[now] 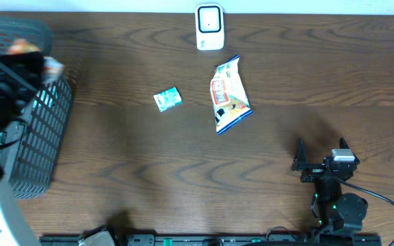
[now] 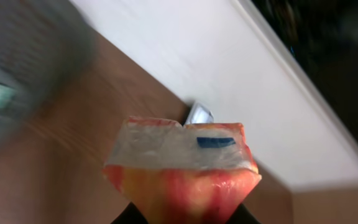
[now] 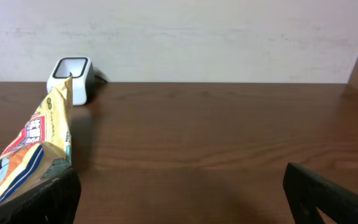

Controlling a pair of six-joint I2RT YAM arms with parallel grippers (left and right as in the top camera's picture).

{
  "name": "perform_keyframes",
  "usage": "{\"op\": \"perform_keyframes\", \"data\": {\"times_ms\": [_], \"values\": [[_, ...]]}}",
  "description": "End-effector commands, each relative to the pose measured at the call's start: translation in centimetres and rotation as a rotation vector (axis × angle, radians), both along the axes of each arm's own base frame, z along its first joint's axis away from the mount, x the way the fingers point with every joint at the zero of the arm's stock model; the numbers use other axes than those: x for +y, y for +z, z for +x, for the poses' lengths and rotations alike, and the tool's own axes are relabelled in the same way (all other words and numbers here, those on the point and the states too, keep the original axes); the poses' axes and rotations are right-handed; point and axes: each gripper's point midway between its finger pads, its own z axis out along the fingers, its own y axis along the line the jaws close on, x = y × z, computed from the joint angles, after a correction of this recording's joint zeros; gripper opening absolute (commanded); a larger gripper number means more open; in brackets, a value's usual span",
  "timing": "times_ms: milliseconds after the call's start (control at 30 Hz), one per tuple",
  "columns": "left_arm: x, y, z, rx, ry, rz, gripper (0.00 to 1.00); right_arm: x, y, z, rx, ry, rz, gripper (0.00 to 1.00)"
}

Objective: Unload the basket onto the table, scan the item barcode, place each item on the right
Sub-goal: 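Carry the orange tissue pack to the scanner and release it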

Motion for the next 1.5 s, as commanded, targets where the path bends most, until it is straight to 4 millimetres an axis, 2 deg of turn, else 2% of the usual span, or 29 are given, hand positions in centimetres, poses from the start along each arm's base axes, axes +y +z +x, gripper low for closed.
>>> {"op": "perform_keyframes", "data": {"times_ms": [0, 133, 200, 233, 267, 333, 467, 500, 567, 600, 633, 667, 700, 733, 800, 867, 900, 933, 1033, 1067, 1133, 1200, 1300, 1333, 1400, 1467], "values": [[-3.8, -2.6, 2.0, 0.077, -0.127, 0.077, 0.08, -0.2, -0.1, 0.0, 0.001, -0.01, 0.011, 0.99], [-9.0, -6.1, 4.0, 0.18, -0.291, 0.086, 0.08, -0.2, -0.1, 0.0, 0.001, -0.01, 0.011, 0.99], [-12.1, -8.8, 5.3, 0.258, -0.374, 0.106, 0.08, -0.2, -0.1, 0.0, 0.001, -0.01, 0.011, 0.99], [-14.1, -11.0, 6.2, 0.32, -0.419, 0.133, 0.08, -0.2, -0.1, 0.0, 0.001, -0.01, 0.011, 0.99], [-15.1, -12.4, 6.7, 0.355, -0.44, 0.151, 0.08, -0.2, -0.1, 0.0, 0.001, -0.01, 0.011, 0.99], [-17.8, -16.7, 7.9, 0.462, -0.489, 0.207, 0.13, -0.2, -0.1, 0.0, 0.001, -0.01, 0.011, 0.99], [-20.5, -22.8, 9.2, 0.596, -0.535, 0.275, 0.17, -0.2, -0.1, 0.0, 0.001, -0.01, 0.011, 0.99], [-20.9, -23.7, 9.3, 0.617, -0.543, 0.281, 0.22, -0.2, -0.1, 0.0, 0.001, -0.01, 0.011, 0.99], [-22.2, -27.5, 9.5, 0.703, -0.574, 0.294, 0.31, -0.2, -0.1, 0.0, 0.001, -0.01, 0.011, 0.99], [-22.4, -28.5, 9.5, 0.727, -0.581, 0.298, 0.36, -0.2, -0.1, 0.0, 0.001, -0.01, 0.011, 0.99], [-22.8, -29.7, 9.5, 0.756, -0.589, 0.302, 0.47, -0.2, -0.1, 0.0, 0.001, -0.01, 0.011, 0.99], [-22.9, -30.6, 9.4, 0.78, -0.595, 0.305, 0.54, -0.2, -0.1, 0.0, 0.001, -0.01, 0.011, 0.99], [-23.1, -31.3, 9.3, 0.797, -0.602, 0.303, 0.66, -0.2, -0.1, 0.0, 0.001, -0.01, 0.011, 0.99], [-23.2, -31.5, 9.3, 0.801, -0.605, 0.3, 0.74, -0.2, -0.1, 0.0, 0.001, -0.01, 0.011, 0.99], [-23.2, -31.5, 9.3, 0.799, -0.605, 0.3, 0.82, -0.2, -0.1, 0.0, 0.001, -0.01, 0.011, 0.99], [-23.1, -30.6, 9.8, 0.774, -0.602, 0.298, 0.91, -0.2, -0.1, 0.0, 0.001, -0.01, 0.011, 1.0], [-22.8, -29.4, 10.3, 0.739, -0.61, 0.306, 0.92, -0.2, -0.1, 0.0, 0.001, -0.01, 0.011, 0.99], [-22.3, -28.1, 10.7, 0.705, -0.615, 0.316, 0.93, -0.2, -0.1, 0.0, 0.001, -0.01, 0.011, 0.99], [-18.9, -24.1, 11.9, 0.632, -0.532, 0.362, 0.93, -0.2, -0.1, 0.0, 0.001, -0.01, 0.011, 0.99], [-15.0, -21.0, 12.5, 0.584, -0.415, 0.407, 0.94, -0.2, -0.1, 0.0, 0.001, -0.01, 0.011, 0.99], [-10.6, -17.7, 12.7, 0.528, -0.282, 0.438, 0.94, -0.2, -0.1, 0.0, 0.001, -0.01, 0.011, 0.99], [-5.0, -14.2, 12.0, 0.471, -0.106, 0.437, 0.94, -0.2, -0.1, 0.0, 0.001, -0.01, 0.011, 0.99], [3.1, -10.7, 9.6, 0.44, 0.161, 0.424, 0.94, -0.2, -0.1, 0.0, 0.0, -0.01, 0.011, 0.99], [7.1, -9.6, 7.9, 0.443, 0.307, 0.41, 0.95, -0.2, -0.1, 0.0, 0.001, -0.01, 0.011, 0.99], [12.9, -8.9, 4.7, 0.471, 0.53, 0.368, 0.94, -0.2, -0.1, 0.0, 0.001, -0.01, 0.011, 0.99], [16.8, -9.4, 2.3, 0.51, 0.675, 0.31, 0.94, -0.2, -0.1, 0.0, 0.001, -0.01, 0.011, 0.99]]}}
